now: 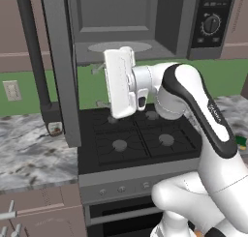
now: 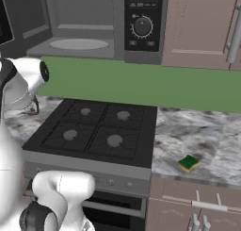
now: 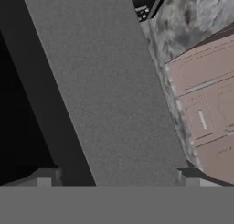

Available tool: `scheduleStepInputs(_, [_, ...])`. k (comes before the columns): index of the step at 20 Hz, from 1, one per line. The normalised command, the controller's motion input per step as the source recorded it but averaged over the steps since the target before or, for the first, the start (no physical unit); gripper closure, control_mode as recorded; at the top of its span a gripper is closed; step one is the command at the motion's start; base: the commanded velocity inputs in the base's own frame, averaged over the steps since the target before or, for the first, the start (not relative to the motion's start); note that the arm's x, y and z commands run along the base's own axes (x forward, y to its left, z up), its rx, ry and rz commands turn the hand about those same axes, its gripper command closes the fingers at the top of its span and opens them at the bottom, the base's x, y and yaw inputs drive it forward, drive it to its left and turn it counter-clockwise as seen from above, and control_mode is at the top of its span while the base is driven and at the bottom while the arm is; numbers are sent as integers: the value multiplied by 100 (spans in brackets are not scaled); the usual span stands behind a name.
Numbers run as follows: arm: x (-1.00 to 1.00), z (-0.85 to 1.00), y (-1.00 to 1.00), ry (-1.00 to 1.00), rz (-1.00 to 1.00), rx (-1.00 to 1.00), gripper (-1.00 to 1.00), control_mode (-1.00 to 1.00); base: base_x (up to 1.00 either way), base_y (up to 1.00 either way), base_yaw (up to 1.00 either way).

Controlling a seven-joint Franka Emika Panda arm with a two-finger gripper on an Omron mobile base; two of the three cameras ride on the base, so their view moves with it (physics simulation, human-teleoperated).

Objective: Place the sponge inside the microwave to prepare for sanitizing.

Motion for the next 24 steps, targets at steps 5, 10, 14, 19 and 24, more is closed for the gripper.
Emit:
scheduleStepInputs(5, [40,-5,-100,-17,1,-6,-100,-100,0,0,0])
scheduleStepInputs(10, [4,-51,-81,-31,0,-17,-100,-100,0,0,0])
scheduleStepInputs(14, [0,-59,-94,-26,4,-42,-100,-100,0,0,0])
scheduleStepInputs(19, [-1,-53,-96,-30,9,-55,-100,-100,0,0,0])
scheduleStepInputs(24, [0,-55,-92,-5,0,-74,-100,-100,0,0,0])
